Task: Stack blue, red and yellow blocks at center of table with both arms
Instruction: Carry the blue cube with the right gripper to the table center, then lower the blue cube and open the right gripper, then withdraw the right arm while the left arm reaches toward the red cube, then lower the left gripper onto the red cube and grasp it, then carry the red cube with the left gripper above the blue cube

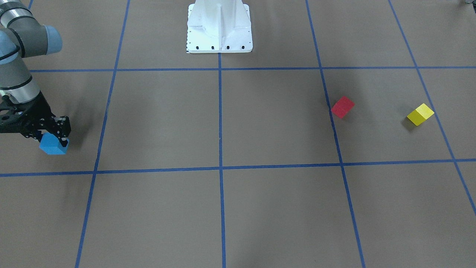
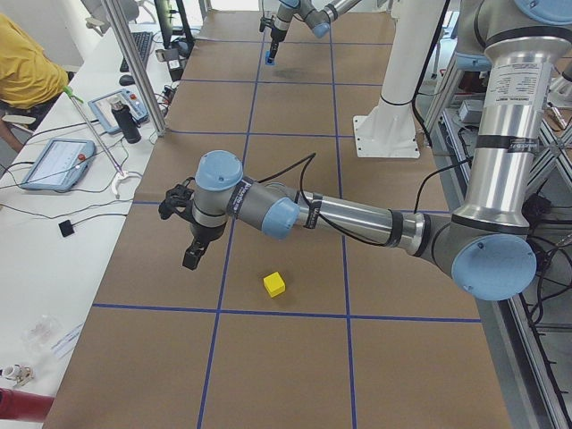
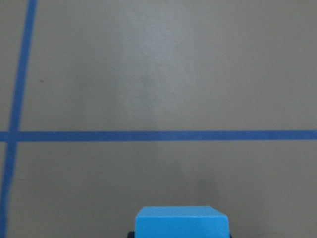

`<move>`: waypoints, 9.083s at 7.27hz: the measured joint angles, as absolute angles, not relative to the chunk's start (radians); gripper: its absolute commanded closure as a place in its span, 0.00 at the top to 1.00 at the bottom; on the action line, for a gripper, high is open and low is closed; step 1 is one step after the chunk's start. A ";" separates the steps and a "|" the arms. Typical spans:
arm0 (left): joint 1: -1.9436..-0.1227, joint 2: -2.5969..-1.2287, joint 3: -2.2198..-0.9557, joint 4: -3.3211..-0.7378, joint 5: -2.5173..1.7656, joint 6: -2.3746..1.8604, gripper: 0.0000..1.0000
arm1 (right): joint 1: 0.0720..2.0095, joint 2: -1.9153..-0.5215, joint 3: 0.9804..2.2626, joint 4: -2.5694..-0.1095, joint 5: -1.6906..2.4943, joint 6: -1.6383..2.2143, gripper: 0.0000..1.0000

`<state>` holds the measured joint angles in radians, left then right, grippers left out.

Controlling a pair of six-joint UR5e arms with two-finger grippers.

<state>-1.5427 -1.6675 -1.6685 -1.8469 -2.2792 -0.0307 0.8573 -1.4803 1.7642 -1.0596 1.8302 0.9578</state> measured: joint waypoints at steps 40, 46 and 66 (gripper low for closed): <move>-0.690 -1.533 -1.783 -2.324 -1.974 -0.477 0.71 | 1.275 -1.325 1.651 -1.387 2.271 0.140 0.99; -0.687 -1.554 -1.813 -2.317 -1.977 -0.482 0.00 | 1.275 -1.333 1.651 -1.386 2.268 0.146 0.99; -0.556 -2.560 -1.350 -1.601 -1.801 -1.199 0.00 | 1.471 -1.583 1.657 -1.389 2.248 0.052 0.99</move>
<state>-0.5564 -2.5598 -1.3498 -1.6007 -1.8013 -1.1987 1.4712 -1.5828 1.6570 -1.3888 2.2478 0.0521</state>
